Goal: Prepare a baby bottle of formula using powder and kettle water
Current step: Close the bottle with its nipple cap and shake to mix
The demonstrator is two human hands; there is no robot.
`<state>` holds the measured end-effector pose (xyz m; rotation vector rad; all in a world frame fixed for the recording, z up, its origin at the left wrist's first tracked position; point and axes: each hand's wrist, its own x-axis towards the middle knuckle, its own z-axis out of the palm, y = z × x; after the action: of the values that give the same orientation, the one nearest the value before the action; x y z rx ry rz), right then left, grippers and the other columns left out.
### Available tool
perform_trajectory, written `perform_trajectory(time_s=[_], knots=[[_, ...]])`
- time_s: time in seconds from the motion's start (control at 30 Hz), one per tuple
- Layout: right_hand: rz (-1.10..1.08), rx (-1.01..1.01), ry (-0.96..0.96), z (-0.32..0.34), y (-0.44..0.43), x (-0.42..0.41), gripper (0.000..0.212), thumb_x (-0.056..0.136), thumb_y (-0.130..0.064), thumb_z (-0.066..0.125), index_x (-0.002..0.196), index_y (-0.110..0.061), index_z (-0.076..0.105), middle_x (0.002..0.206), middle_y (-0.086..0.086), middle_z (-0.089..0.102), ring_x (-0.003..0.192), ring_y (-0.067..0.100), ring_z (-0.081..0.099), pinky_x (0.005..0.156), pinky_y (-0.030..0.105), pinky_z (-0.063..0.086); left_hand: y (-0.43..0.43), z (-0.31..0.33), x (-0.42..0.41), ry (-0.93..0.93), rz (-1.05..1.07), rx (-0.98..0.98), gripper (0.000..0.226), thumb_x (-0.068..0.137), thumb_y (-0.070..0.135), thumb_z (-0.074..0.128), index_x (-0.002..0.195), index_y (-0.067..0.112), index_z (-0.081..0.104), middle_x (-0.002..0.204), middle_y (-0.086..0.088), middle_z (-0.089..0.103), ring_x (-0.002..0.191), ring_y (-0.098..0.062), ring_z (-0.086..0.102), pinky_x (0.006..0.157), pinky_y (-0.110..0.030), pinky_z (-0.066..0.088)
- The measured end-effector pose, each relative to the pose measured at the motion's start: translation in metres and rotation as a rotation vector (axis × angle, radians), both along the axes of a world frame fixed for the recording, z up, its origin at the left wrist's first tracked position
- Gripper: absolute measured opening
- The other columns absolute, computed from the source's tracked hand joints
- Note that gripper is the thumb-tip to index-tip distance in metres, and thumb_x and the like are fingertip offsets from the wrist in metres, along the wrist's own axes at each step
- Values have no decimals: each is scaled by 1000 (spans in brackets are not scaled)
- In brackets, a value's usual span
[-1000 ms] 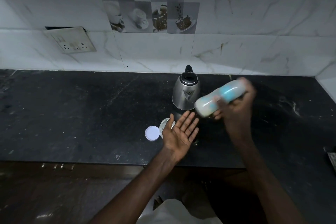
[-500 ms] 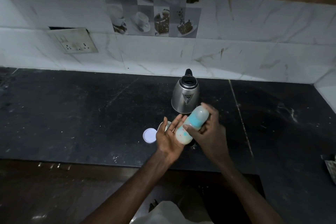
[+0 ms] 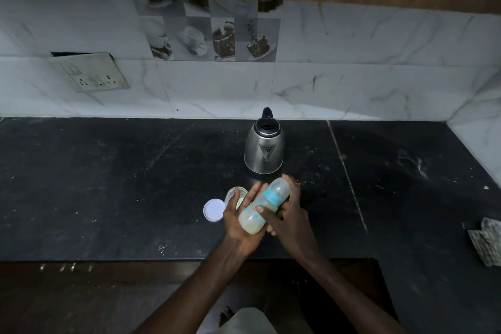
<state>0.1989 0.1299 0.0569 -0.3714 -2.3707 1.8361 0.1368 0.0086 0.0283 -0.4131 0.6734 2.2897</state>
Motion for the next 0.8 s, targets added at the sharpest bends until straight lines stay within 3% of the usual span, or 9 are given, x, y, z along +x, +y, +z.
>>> perform_trajectory(time_s=[0.1,0.2,0.27,0.33,0.4,0.47,0.63,0.73,0.8], knots=[[-19,44,26,11,3,-4,90,83,-41,84,144,-68,24,125,-7,74,97,6,77,77,36,67,1,-2,2,-5,-20,-6,63,93,57,55,141,16,61,136,-19,68,105,-41,71,84,-44,53],[-178,57,134,37,19,-15,87,80,-45,81,148,-61,28,124,-13,73,100,8,77,84,47,66,3,-1,-3,-8,-7,-61,70,95,62,54,145,13,58,147,-17,61,136,-36,59,111,-50,47],[-438,-51,285,51,31,-23,85,83,-47,81,150,-57,30,119,-16,74,96,12,79,78,51,67,3,0,-9,2,10,-119,68,97,63,50,144,15,61,148,-9,62,139,-29,58,118,-48,41],[-575,-69,344,53,28,-23,86,86,-44,81,152,-56,27,121,-20,73,100,7,77,82,47,67,4,1,-13,0,20,-125,67,98,63,48,144,17,60,147,-6,63,134,-27,63,118,-46,40],[-368,62,181,47,9,-15,89,88,-34,82,153,-53,24,128,-10,72,102,3,75,89,40,65,7,1,-11,-27,27,-113,71,96,63,50,147,14,57,146,-13,63,128,-31,66,113,-47,44],[-115,146,93,37,-2,-7,90,89,-33,82,155,-52,23,137,-4,68,109,9,74,94,43,63,9,0,-8,-33,14,-106,76,96,64,49,149,10,54,149,-21,58,126,-36,65,111,-47,47],[-493,6,379,54,12,-21,84,92,-48,75,157,-55,21,123,-13,72,99,9,77,81,47,67,9,-1,-6,-22,34,-122,69,97,63,49,147,16,57,141,-6,67,133,-26,63,121,-47,38],[-154,264,145,42,8,-10,90,88,-46,77,156,-55,19,128,-12,70,101,10,76,88,46,64,13,3,-5,-15,19,-102,72,98,63,49,149,13,54,144,-17,63,127,-34,64,116,-50,43],[-32,301,65,27,6,-1,91,85,-50,78,153,-62,19,135,-18,65,107,11,74,92,47,62,14,3,-6,10,-7,-85,71,99,61,49,150,12,53,150,-22,57,132,-40,59,121,-52,37]])
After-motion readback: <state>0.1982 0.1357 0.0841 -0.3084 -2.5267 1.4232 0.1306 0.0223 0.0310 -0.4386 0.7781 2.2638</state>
